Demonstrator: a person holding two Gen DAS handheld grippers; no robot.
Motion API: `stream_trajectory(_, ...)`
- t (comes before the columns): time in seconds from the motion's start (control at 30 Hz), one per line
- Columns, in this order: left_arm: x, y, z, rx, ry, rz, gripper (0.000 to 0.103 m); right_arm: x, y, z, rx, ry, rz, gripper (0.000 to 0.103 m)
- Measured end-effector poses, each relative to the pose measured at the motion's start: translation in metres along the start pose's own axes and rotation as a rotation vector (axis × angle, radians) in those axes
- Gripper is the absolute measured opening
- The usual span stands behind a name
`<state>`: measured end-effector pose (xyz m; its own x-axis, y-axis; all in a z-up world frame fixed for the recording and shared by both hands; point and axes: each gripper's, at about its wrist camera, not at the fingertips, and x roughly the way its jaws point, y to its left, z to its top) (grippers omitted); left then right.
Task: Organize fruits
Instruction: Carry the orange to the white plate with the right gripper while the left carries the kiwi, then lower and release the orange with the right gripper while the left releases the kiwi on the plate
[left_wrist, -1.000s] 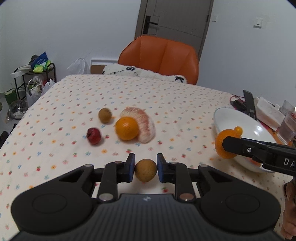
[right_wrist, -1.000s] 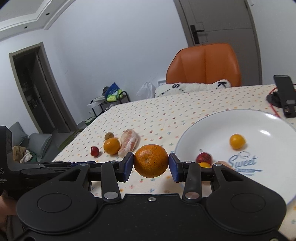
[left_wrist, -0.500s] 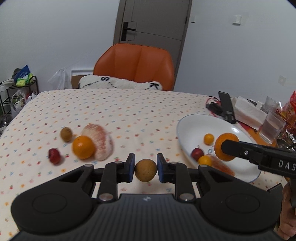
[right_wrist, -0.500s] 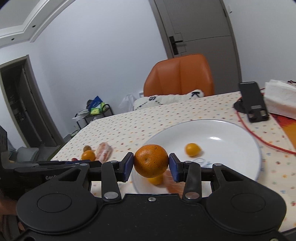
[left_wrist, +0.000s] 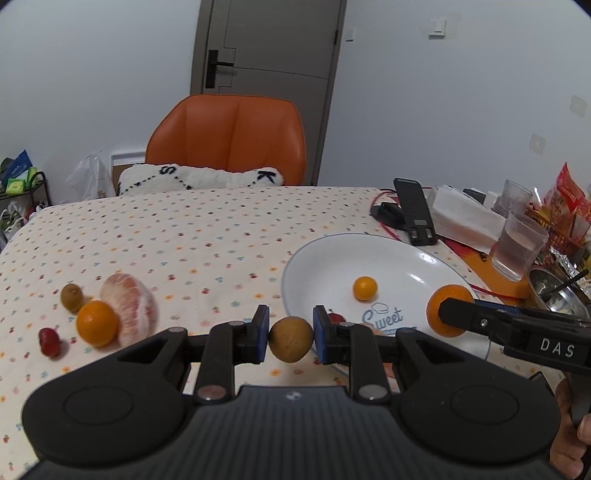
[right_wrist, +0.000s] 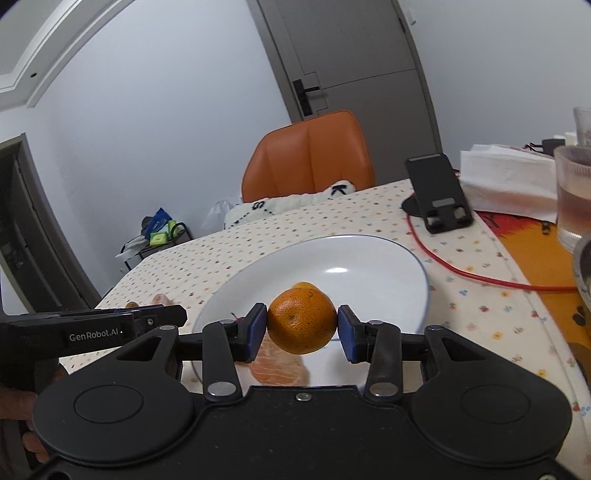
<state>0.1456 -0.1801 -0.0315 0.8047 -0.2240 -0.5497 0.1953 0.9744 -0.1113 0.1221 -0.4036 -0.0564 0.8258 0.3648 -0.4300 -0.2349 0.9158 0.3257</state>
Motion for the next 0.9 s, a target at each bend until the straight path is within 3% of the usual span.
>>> stream_trajectory(0.37, 0.014, -0.025, 0.007, 0.037, 0.004, -0.029, 0.023, -0.005, -0.011, 0.001, 0.008, -0.012, -0.005, 0.045)
stream_trajectory(0.67, 0.019, -0.044, 0.010, 0.042, -0.013, -0.082, 0.024, -0.009, -0.012, -0.001, -0.014, -0.002, -0.063, 0.052)
stream_trajectory(0.9, 0.008, -0.038, 0.016, 0.019, -0.034, -0.056, 0.030, -0.010, -0.006, -0.001, -0.035, 0.005, -0.074, 0.056)
